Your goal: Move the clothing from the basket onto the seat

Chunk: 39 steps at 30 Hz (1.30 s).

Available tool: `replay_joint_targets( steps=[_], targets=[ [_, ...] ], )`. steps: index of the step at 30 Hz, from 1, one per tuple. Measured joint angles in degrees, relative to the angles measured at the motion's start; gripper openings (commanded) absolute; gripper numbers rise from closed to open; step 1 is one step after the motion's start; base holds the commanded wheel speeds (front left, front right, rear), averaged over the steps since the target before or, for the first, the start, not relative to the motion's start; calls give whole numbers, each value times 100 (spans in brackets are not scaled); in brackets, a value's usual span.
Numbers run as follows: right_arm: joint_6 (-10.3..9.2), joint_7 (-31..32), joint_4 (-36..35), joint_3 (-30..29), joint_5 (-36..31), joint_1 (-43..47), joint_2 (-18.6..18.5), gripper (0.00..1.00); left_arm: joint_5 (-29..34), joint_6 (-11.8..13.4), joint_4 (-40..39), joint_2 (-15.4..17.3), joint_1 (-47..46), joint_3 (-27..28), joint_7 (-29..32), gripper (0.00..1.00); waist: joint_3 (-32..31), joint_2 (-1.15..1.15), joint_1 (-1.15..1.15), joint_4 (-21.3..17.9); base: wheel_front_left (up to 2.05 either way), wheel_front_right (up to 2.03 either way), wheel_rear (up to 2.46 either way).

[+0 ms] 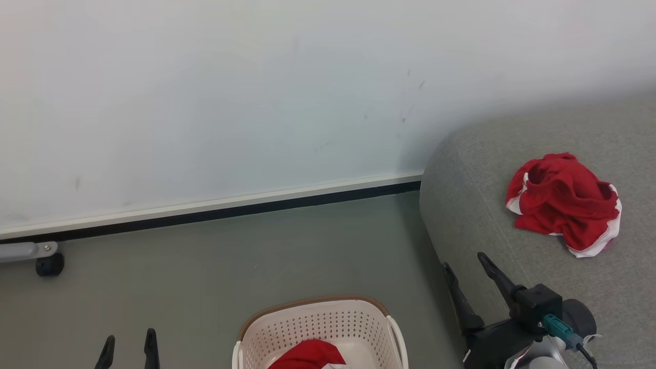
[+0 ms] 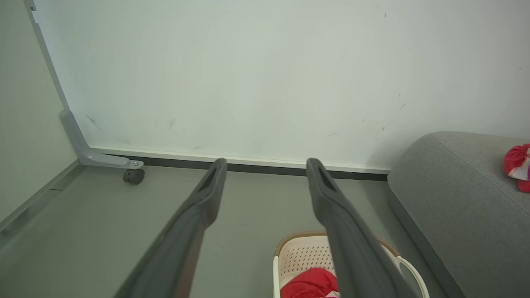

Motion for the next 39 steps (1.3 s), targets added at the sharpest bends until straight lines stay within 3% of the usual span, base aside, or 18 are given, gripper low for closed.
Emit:
replay_joint_targets(
  steps=[39],
  targets=[
    [-55,0,-563,-491,-357,242,97,100,310,1,-367,-96,69,258,0,100,241,0,0,95,0,0,0]
  ],
)
